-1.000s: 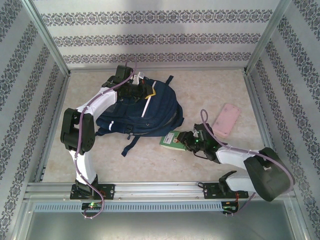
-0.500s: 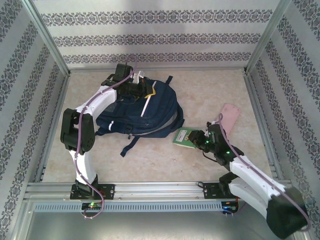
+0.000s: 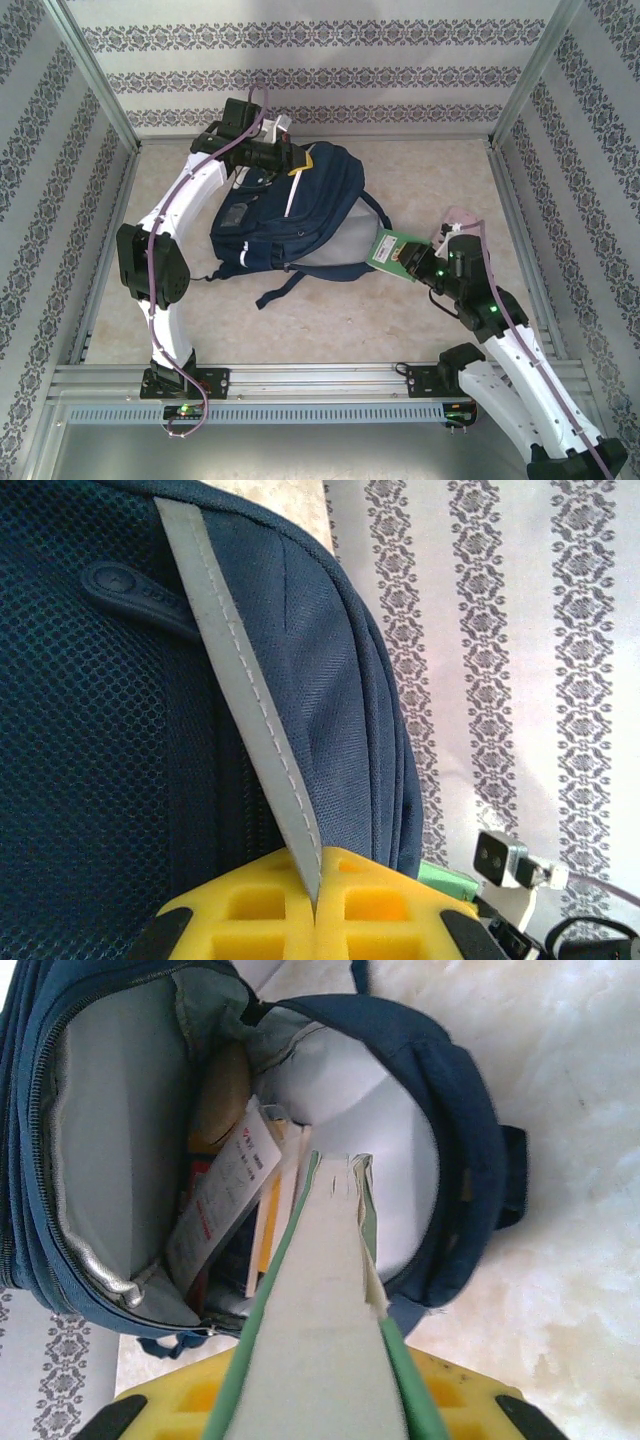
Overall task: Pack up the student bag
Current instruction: Pick up the loose stationery at the center of the table, then place the loose stationery in the student bag.
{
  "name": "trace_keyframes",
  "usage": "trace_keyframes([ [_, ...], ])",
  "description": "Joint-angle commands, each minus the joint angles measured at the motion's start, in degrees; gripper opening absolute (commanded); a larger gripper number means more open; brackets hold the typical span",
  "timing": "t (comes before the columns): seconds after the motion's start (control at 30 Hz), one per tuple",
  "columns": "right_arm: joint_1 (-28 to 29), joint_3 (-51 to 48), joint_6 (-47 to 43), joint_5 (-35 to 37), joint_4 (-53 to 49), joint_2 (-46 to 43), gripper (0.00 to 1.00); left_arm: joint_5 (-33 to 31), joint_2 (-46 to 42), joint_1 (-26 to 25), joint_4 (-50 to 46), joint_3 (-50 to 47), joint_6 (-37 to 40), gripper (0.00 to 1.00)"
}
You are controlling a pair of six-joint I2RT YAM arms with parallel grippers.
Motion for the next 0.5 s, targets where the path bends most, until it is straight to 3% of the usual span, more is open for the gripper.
trace_keyframes([
  [0.0, -0.22, 2.83, -0.77, -3.39, 5.7, 2.82, 0.0, 7.17, -3.5, -0.22, 1.09, 4.56, 1.58, 0.0],
  [0.27, -0.36, 1.71, 7.64, -13.73, 31.29, 18.81, 0.0, 11.62, -3.83, 0.34, 5.13, 4.58, -1.32, 0.0],
  [0.47, 2.37, 5.09, 13.34, -15.04, 47.09, 31.44, 0.0, 13.07, -4.69, 1.27, 8.59, 3.35, -4.22, 0.0],
])
